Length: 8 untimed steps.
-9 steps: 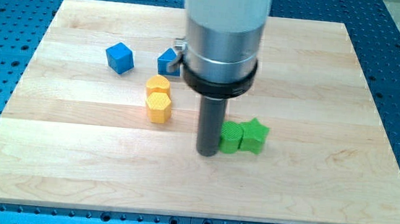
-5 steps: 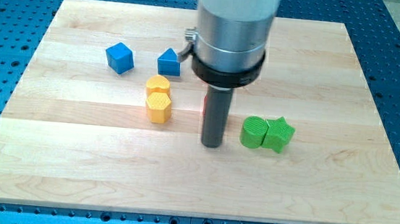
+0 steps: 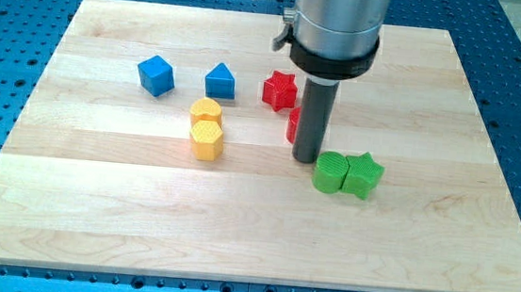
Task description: Slide the green blocks to the right center of the board
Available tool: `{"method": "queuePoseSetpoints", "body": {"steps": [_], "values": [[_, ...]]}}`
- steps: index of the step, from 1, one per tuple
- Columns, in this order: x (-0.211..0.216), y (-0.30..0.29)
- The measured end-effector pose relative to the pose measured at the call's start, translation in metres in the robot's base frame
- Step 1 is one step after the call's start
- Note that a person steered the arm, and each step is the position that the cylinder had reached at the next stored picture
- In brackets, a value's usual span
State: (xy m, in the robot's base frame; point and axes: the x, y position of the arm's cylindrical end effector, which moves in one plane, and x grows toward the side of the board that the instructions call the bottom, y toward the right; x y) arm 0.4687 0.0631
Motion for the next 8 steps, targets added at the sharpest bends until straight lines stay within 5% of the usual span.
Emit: {"method": "queuePoseSetpoints", "body": {"steps": [4, 8], "values": [[0.008, -0.069], [0.033, 0.002]]}}
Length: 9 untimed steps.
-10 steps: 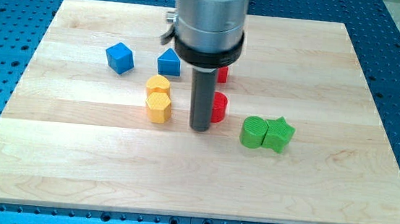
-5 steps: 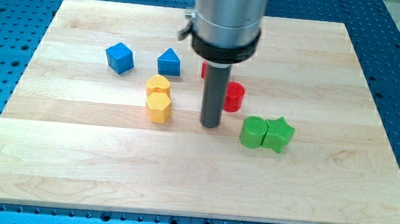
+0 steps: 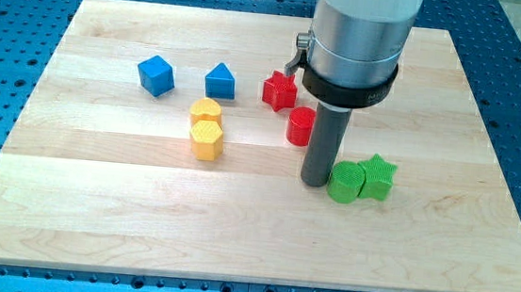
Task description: Slide the green blocks to the right center of the board
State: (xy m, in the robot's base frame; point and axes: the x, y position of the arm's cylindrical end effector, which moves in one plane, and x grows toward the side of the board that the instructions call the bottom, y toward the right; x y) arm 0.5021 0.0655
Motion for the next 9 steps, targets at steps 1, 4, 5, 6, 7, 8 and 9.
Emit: {"method": "queuePoseSetpoints", "body": {"steps": [1, 4, 5, 6, 7, 8, 9], "values": [[0.000, -0.028], [0.004, -0.073], [0.011, -0.038], [0.020, -0.008], [0.018, 0.010], [0.018, 0.040], [0.022, 0.073]]}}
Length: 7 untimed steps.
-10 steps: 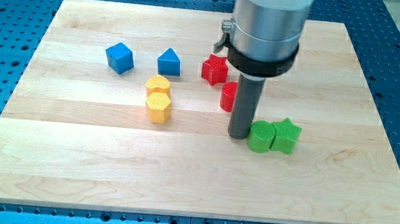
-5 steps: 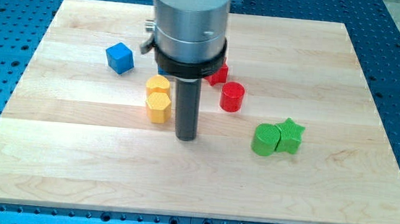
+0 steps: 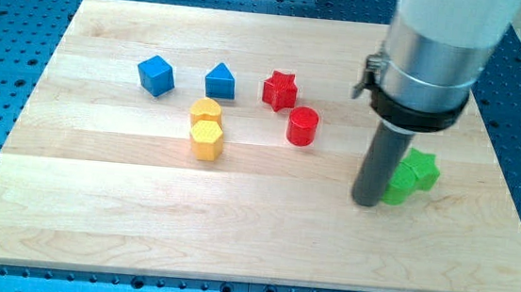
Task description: Slide the green blocks to the right center of the board
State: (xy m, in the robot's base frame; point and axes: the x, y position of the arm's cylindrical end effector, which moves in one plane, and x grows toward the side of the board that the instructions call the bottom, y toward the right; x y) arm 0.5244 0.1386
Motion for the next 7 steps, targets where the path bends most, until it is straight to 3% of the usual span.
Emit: {"method": "queuePoseSetpoints", "body": {"steps": [3, 7], "values": [[0.009, 0.035], [-0.009, 0.075]]}}
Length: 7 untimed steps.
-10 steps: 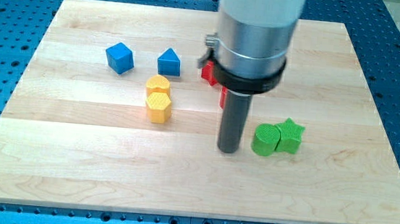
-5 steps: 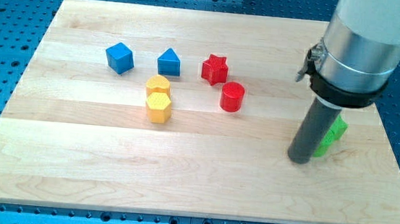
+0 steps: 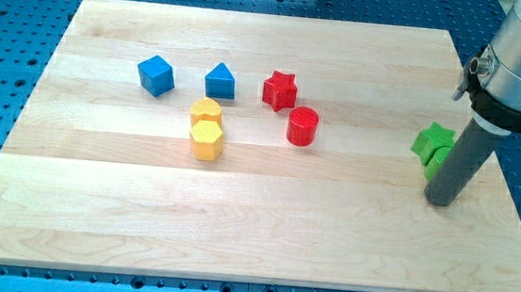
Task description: Slide the green blocks to the right center of the board
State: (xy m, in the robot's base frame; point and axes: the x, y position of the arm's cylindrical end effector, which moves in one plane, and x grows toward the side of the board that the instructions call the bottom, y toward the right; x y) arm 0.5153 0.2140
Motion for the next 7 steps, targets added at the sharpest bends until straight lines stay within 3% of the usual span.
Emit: {"method": "queuePoseSetpoints", "body": {"steps": [3, 7], "values": [[-0.004, 0.032], [-0.061, 0.017]]}}
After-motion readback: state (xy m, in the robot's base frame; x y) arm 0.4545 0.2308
